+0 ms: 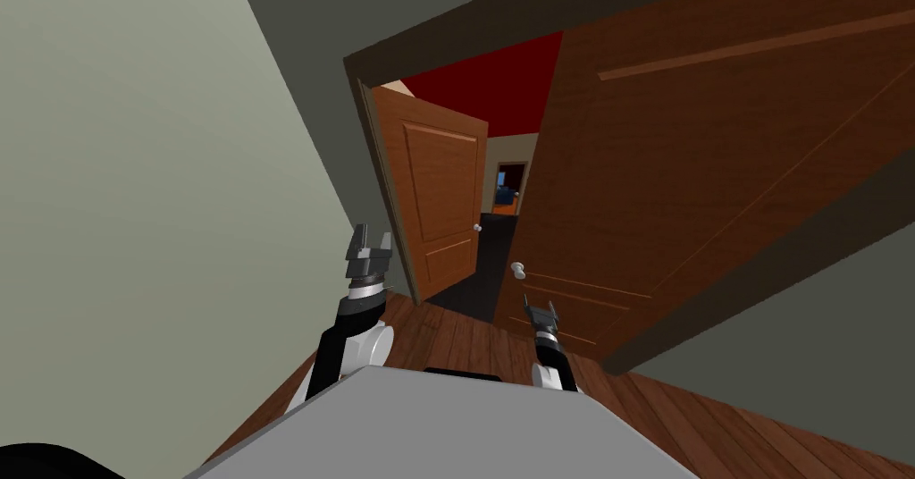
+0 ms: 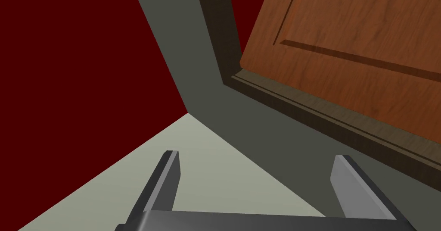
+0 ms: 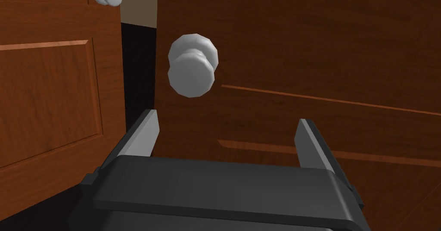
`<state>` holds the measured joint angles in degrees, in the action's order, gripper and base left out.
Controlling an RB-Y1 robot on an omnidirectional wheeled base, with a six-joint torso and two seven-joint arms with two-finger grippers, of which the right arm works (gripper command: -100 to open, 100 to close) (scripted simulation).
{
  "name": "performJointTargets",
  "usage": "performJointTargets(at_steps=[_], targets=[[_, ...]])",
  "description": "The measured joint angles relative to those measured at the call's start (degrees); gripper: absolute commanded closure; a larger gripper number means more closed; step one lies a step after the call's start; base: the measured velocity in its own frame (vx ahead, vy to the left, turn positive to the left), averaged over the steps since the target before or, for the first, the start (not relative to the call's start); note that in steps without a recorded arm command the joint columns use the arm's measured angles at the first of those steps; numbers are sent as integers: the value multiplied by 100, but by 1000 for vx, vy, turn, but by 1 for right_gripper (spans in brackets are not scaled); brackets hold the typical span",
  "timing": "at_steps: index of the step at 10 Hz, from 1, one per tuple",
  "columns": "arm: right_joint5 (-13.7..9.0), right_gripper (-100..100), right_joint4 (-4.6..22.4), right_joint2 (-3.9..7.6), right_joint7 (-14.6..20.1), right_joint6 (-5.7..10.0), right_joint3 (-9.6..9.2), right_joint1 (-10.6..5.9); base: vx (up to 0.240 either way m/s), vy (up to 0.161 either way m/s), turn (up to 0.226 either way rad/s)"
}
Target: Push the door open
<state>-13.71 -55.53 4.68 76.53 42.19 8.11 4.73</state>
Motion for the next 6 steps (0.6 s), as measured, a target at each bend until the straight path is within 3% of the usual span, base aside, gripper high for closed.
performJointTargets(at_steps=[1, 4, 6], targets=[[-27, -100, 107, -14, 115, 5, 9, -41, -29, -68, 156], [-96, -100, 376, -50, 405, 39, 29, -116, -28, -65, 272], [-139, -100, 561, -66, 583, 56, 44, -188, -27, -39, 103]])
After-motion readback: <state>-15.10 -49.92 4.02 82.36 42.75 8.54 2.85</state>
